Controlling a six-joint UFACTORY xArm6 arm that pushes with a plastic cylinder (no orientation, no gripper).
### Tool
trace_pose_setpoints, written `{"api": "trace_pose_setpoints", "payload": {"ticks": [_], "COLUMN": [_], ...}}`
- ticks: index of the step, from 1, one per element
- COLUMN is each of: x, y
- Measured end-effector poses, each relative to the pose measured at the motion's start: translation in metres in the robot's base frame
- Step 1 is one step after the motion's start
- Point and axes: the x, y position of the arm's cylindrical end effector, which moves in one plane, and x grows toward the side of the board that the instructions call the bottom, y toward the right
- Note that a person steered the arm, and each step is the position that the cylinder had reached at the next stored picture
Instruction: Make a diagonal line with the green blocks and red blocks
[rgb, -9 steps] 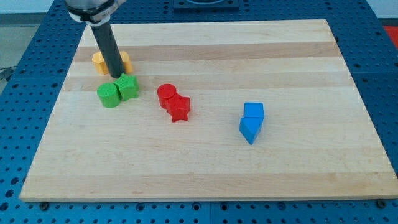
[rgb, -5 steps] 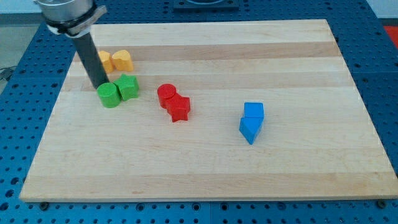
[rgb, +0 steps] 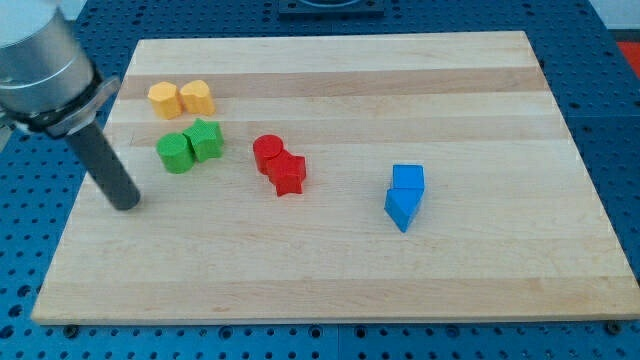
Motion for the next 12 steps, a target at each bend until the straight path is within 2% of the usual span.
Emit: {"api": "trace_pose_setpoints", "payload": {"ticks": [1,3,4,6,7,8,9,11,12], "x": [-0.038,-0.041,-0.057,-0.034,-0.022,-0.033,-0.065,-0.067,-0.076], "y": [0.029,0.04,0.081,0.059,0.001,-0.002,0.03,0.042,0.079]}}
